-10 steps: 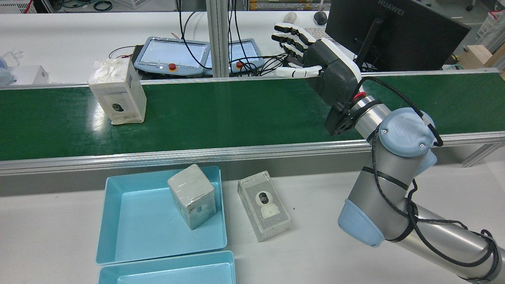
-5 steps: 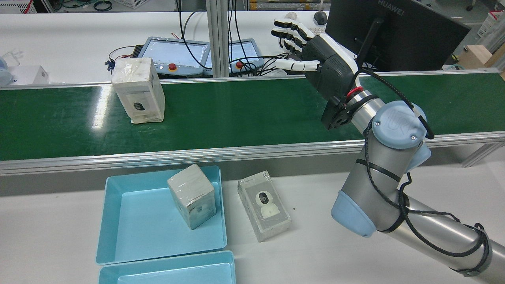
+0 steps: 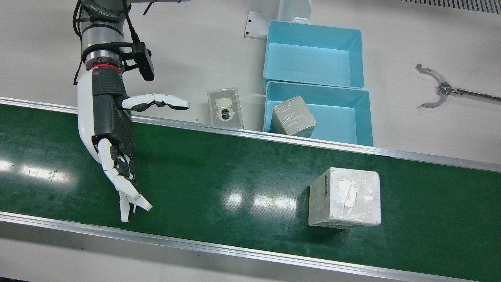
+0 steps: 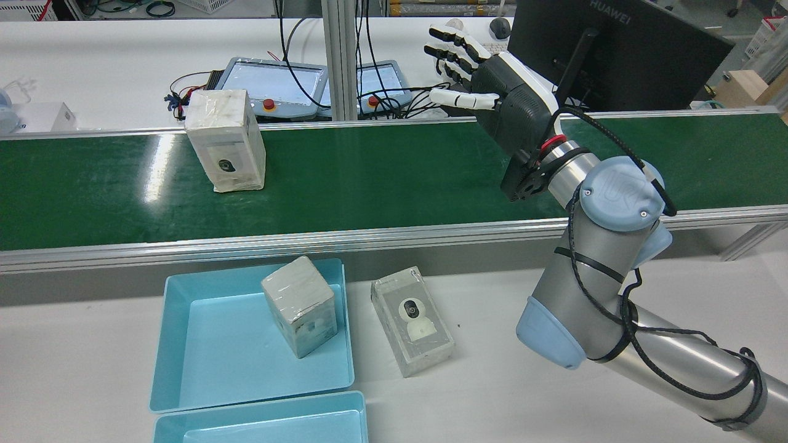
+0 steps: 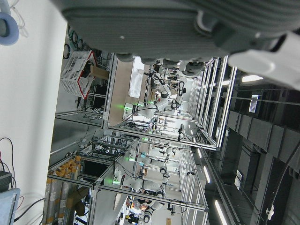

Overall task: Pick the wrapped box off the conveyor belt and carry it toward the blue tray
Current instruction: 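Lower the open right hand toward the belt surface ahead of the box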

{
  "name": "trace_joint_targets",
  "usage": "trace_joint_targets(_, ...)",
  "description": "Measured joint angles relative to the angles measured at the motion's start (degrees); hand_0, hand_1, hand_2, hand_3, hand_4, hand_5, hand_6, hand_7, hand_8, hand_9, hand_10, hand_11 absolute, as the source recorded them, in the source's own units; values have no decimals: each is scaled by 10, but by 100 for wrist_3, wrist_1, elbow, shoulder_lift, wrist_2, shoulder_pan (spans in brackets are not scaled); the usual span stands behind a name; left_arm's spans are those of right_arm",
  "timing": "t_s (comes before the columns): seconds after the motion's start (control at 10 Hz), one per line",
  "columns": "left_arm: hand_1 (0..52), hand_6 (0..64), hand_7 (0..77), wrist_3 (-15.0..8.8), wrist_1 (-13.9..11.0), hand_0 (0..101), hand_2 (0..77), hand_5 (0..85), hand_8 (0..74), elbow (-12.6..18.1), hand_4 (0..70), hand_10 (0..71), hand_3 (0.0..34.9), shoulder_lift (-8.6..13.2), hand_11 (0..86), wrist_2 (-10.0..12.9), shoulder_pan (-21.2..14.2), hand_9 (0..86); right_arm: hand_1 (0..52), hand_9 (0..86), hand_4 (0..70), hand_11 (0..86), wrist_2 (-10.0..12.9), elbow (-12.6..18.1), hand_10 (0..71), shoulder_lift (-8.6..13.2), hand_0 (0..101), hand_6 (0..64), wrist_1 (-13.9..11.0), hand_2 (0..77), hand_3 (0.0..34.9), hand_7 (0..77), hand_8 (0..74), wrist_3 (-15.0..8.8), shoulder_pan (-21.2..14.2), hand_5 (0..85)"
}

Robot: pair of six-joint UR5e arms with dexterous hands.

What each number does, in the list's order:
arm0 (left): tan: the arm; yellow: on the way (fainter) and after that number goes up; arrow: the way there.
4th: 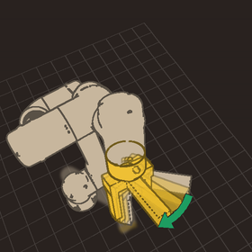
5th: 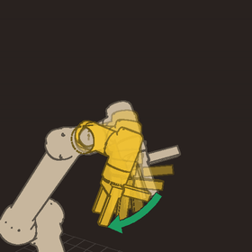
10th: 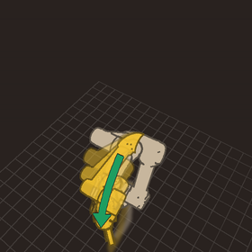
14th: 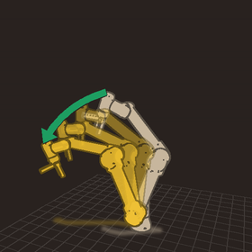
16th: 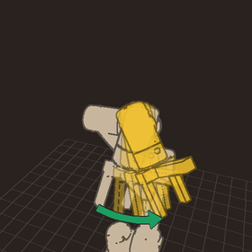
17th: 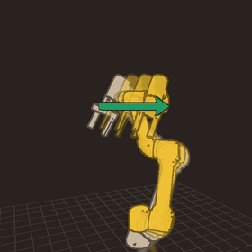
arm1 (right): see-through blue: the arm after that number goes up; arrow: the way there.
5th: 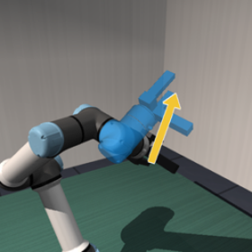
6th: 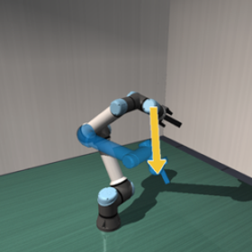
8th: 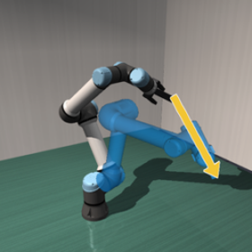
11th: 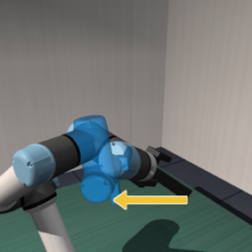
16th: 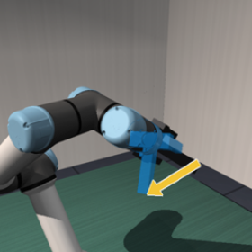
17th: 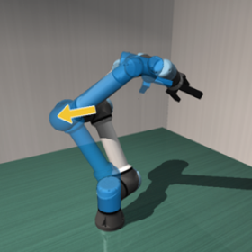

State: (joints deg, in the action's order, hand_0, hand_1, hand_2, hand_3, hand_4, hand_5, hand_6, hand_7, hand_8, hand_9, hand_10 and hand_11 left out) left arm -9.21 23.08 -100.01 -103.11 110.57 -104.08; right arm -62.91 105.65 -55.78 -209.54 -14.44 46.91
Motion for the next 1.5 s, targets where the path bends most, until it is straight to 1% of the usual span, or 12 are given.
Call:
trace_joint_targets(0.1, 0, 0, 5, 0, 0, 0, 5, 5, 0, 0, 5, 5, 0, 0, 0, 0, 0, 5, 147, 22, 38, 16, 10, -39, 5, 0, 460, 0, -9, 153, 302, 185, 0, -17, -7, 185)
trace_joint_targets(0.2, 0, 0, 5, 0, 0, 0, 5, 5, 0, 0, 5, 5, 0, 0, 0, 0, 0, 5, 169, 22, 49, 16, 18, -93, 0, 1, 475, 0, -10, 191, 300, 202, 0, -28, -13, 207)
trace_joint_targets(0.4, 0, 0, 5, 0, 0, 0, 5, 5, 5, 0, 5, 5, 0, 0, 0, 0, 0, 0, 169, 38, 65, 16, 29, -209, 5, 4, 476, 0, -2, 191, 301, 202, 0, -38, -20, 207)
trace_joint_targets(0.5, 0, 0, 5, 0, 0, 0, 5, 5, 5, 0, 5, 5, 0, 0, 0, 0, 0, 0, 142, 44, 65, 16, 31, -267, 5, 5, 466, 0, 10, 196, 299, 213, 0, -37, -25, 229)
trace_joint_targets(0.6, 0, 5, 5, 0, 0, 0, 5, 5, 5, 0, 5, 5, 0, 0, 0, 0, 0, 0, 142, 54, 65, 16, 32, -316, 5, 8, 466, 0, 25, 196, 299, 213, 0, -33, -29, 229)
trace_joint_targets(0.7, 0, 0, 5, 0, 0, 0, 5, 5, 5, 0, 5, 5, 0, 0, 0, 0, 0, 5, 87, 60, 71, 16, 32, -346, 0, 11, 436, 0, 38, 175, 300, 213, 0, -28, -40, 240)
trace_joint_targets(0.8, 0, 5, 5, 0, 0, 0, 5, 5, 5, 0, 5, 0, 0, 0, 0, 0, 0, 0, 115, 60, 71, 16, 32, -366, 5, 21, 423, 0, 46, 158, 300, 213, 0, -23, -59, 240)
trace_joint_targets(0.9, 0, 5, 5, 0, 0, 0, 5, 5, 5, 0, 5, 0, 0, 0, 0, 0, 0, 0, 115, 60, 71, 16, 33, -397, 5, 34, 423, 0, 52, 158, 300, 213, 0, -17, -75, 240)
trace_joint_targets(1.0, 0, 0, 5, 0, 0, 0, 11, 5, 5, 0, 5, 5, 0, 0, 0, 0, 0, 5, 98, 60, 71, 16, 33, -428, 5, 45, 420, 0, 59, 158, 300, 213, 0, -12, -87, 240)
trace_joint_targets(1.1, 0, 0, 5, 0, 0, 0, 11, 5, 5, 0, 5, 5, 0, 0, 0, 0, 0, 5, 98, 60, 60, 16, 33, -454, 22, 52, 416, 0, 64, 164, 300, 202, 0, -9, -95, 240)
trace_joint_targets(1.2, 0, 5, 5, 0, 0, 0, 5, 5, 0, 0, 0, 5, 0, 0, 0, 0, 0, 0, 93, 60, 60, 16, 33, -480, 5, 66, 414, 0, 68, 147, 299, 202, 0, -7, -99, 240)
trace_joint_targets(1.5, 0, 5, 5, 0, 0, 0, 11, 5, 5, 0, 5, 5, 0, 0, 0, 0, 0, 0, 109, 60, 71, 27, 33, -575, 16, 137, 415, 0, 76, 158, 300, 202, 0, -6, -140, 240)
